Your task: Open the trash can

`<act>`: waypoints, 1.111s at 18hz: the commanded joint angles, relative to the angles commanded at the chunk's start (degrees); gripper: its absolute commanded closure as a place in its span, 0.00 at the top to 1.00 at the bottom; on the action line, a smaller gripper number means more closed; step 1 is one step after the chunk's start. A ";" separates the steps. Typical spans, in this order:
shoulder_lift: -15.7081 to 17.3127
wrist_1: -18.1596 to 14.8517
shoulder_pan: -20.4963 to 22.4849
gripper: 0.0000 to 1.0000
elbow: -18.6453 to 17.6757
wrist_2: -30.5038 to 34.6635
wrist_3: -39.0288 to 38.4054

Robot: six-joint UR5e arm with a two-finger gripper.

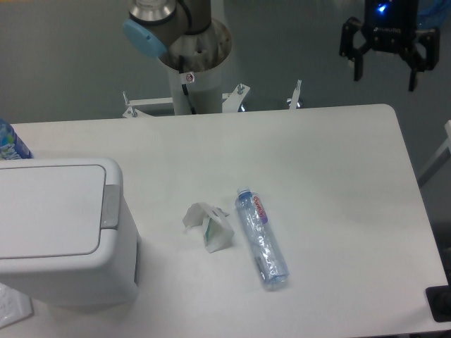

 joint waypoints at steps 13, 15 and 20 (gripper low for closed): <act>0.70 0.00 -2.45 1.00 0.17 -5.71 -19.83; 0.70 0.09 -4.91 1.00 0.35 -7.03 -25.81; 0.27 4.83 -12.81 1.00 -0.18 -7.30 -43.81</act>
